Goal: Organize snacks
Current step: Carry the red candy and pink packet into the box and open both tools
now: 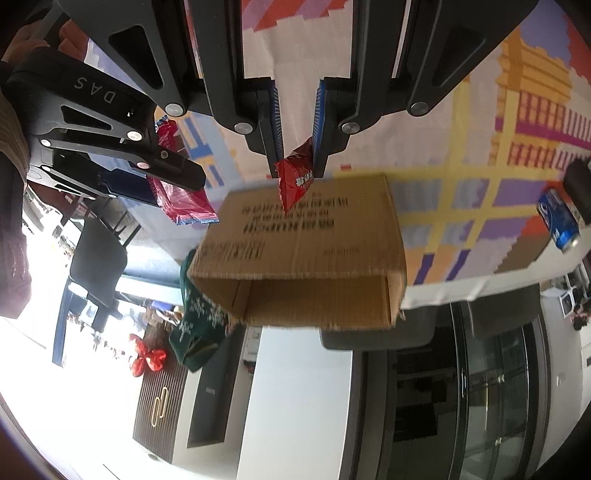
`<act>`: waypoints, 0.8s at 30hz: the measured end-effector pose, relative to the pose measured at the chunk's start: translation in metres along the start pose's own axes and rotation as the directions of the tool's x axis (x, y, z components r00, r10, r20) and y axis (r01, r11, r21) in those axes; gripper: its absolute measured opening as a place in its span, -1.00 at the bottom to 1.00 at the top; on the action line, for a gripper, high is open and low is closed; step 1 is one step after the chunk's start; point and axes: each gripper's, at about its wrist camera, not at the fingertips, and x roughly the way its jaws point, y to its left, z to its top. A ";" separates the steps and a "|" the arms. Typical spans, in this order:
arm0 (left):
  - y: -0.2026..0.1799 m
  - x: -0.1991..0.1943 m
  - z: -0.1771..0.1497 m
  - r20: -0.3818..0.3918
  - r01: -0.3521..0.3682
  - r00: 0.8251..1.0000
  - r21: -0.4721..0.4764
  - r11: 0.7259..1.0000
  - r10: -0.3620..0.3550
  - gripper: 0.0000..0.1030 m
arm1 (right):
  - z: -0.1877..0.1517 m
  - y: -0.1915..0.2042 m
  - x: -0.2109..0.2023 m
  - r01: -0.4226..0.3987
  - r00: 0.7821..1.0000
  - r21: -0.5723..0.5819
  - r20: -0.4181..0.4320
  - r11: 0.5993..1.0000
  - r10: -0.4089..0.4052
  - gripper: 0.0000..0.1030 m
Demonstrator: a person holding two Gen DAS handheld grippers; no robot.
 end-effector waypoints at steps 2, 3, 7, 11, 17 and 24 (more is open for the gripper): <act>0.000 -0.002 0.008 0.018 -0.007 1.000 0.006 1.000 0.007 -0.69 | 0.007 0.000 -0.003 -0.002 1.000 -0.002 0.021 1.000 0.002 -0.14; 0.000 -0.003 0.012 0.026 -0.010 1.000 0.008 1.000 0.009 -0.69 | 0.011 0.000 -0.006 0.000 0.999 -0.002 0.035 1.000 0.001 -0.14; -0.001 -0.005 0.026 0.053 -0.018 0.998 0.018 1.000 0.018 -0.69 | 0.025 0.002 -0.012 -0.001 0.997 -0.014 0.077 1.000 0.002 -0.14; 0.000 -0.004 0.043 0.080 -0.030 0.996 0.027 0.999 0.027 -0.69 | 0.042 0.003 -0.019 0.004 0.992 -0.023 0.123 1.000 -0.001 -0.14; 0.005 0.001 0.062 0.098 -0.047 0.994 0.033 0.998 0.043 -0.69 | 0.063 0.004 -0.022 0.016 0.987 -0.041 0.160 0.999 -0.009 -0.14; 0.013 0.012 0.089 0.098 -0.042 0.994 0.020 0.999 0.040 -0.69 | 0.091 0.004 -0.012 0.019 0.985 -0.056 0.172 0.998 -0.009 -0.14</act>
